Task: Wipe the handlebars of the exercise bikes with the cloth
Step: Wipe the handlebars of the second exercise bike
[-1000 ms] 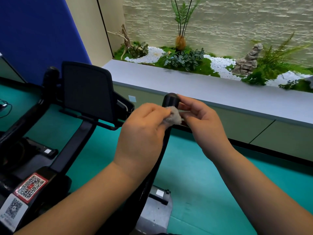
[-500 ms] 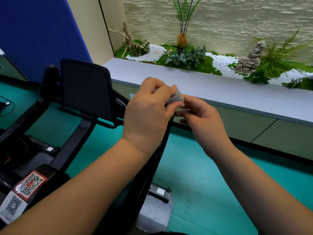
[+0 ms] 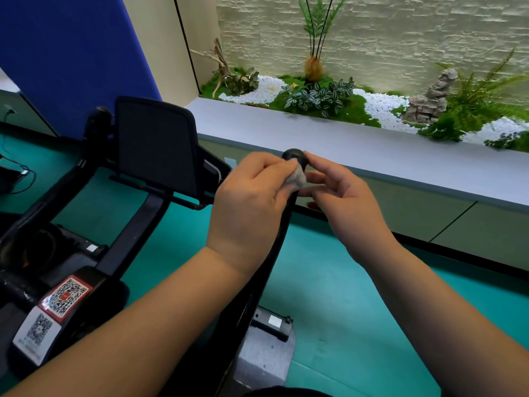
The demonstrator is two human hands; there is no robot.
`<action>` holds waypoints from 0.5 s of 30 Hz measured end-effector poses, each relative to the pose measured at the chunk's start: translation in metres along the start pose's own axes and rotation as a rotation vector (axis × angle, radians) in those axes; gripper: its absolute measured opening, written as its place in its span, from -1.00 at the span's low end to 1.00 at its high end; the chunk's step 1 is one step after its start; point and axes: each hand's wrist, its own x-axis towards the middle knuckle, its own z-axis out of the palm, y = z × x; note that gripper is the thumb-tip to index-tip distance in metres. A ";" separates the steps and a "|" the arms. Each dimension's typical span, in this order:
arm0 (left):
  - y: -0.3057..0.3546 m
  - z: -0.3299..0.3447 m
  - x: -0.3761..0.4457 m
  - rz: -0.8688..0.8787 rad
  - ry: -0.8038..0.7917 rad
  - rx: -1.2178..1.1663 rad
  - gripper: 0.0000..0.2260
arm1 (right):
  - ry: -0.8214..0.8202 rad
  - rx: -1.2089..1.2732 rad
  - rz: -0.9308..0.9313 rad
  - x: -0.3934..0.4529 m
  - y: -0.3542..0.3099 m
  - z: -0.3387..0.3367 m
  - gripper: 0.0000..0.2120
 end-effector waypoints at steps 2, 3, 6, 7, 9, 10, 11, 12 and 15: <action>-0.001 0.001 0.000 -0.012 -0.011 -0.007 -0.83 | -0.007 0.012 0.009 -0.002 0.000 0.001 -0.43; -0.003 0.000 -0.004 -0.010 -0.025 -0.014 -0.83 | -0.011 0.015 0.010 -0.004 0.000 0.002 -0.43; -0.005 -0.011 -0.030 0.002 -0.084 -0.072 -0.86 | -0.023 0.007 0.006 -0.008 0.001 0.004 -0.43; -0.005 -0.016 -0.037 0.003 -0.105 -0.091 -0.87 | -0.024 0.001 0.007 -0.010 0.001 0.005 -0.44; -0.005 -0.021 -0.040 0.008 -0.134 -0.110 -0.88 | -0.016 0.003 0.011 -0.011 0.001 0.006 -0.44; -0.006 -0.022 -0.035 0.014 -0.140 -0.111 -0.89 | -0.011 0.005 0.012 -0.010 0.001 0.007 -0.45; -0.005 -0.021 -0.026 0.020 -0.139 -0.106 -0.91 | -0.005 0.005 0.014 -0.010 0.002 0.007 -0.46; -0.004 -0.018 -0.015 0.019 -0.129 -0.091 -0.92 | 0.004 0.010 0.019 -0.010 0.001 0.007 -0.47; 0.000 -0.004 0.021 -0.036 -0.056 -0.049 -0.90 | 0.016 0.051 0.049 -0.013 0.003 0.006 -0.52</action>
